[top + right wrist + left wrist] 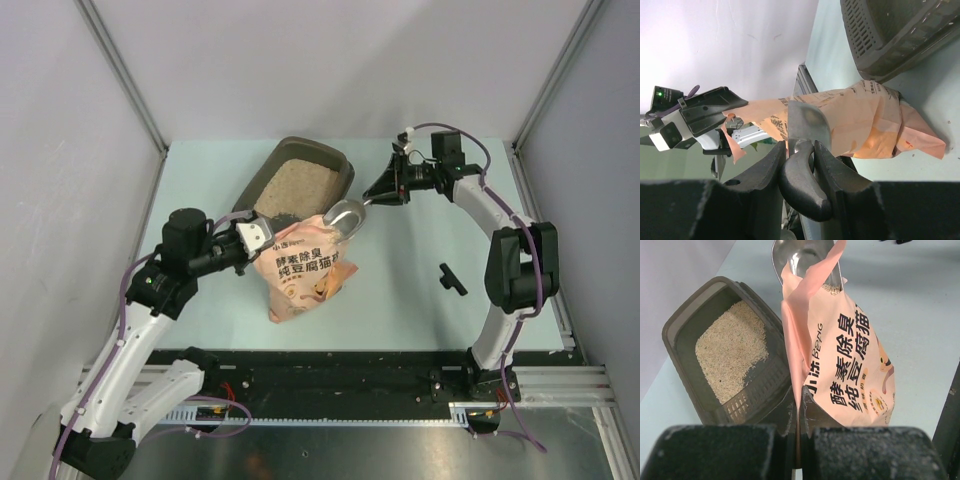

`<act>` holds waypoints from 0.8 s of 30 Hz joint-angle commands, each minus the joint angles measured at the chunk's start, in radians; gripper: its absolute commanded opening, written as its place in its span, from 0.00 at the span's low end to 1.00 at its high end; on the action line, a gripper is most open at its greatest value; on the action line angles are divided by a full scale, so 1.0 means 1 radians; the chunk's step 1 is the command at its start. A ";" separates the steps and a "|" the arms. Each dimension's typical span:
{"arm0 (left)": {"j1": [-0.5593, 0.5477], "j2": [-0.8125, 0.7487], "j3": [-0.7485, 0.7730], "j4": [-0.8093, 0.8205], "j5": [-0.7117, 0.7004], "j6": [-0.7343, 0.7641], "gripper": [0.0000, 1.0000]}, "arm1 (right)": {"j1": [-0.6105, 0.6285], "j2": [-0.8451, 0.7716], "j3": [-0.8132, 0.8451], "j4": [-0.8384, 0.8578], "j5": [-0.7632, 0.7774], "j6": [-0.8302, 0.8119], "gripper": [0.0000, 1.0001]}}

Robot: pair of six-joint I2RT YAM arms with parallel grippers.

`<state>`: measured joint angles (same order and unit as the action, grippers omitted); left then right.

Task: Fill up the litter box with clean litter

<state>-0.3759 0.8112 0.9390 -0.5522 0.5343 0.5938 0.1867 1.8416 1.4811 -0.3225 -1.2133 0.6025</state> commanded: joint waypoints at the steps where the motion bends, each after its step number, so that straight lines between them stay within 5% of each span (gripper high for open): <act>1: 0.005 -0.012 0.027 -0.008 -0.022 0.037 0.00 | -0.026 -0.059 -0.008 0.011 -0.026 -0.007 0.00; 24: 0.005 -0.010 0.017 -0.008 -0.020 0.035 0.00 | -0.033 -0.094 -0.036 0.079 -0.031 0.102 0.00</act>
<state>-0.3756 0.8112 0.9390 -0.5556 0.5255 0.6029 0.1600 1.7935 1.4528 -0.2771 -1.1866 0.6662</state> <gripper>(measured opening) 0.009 0.314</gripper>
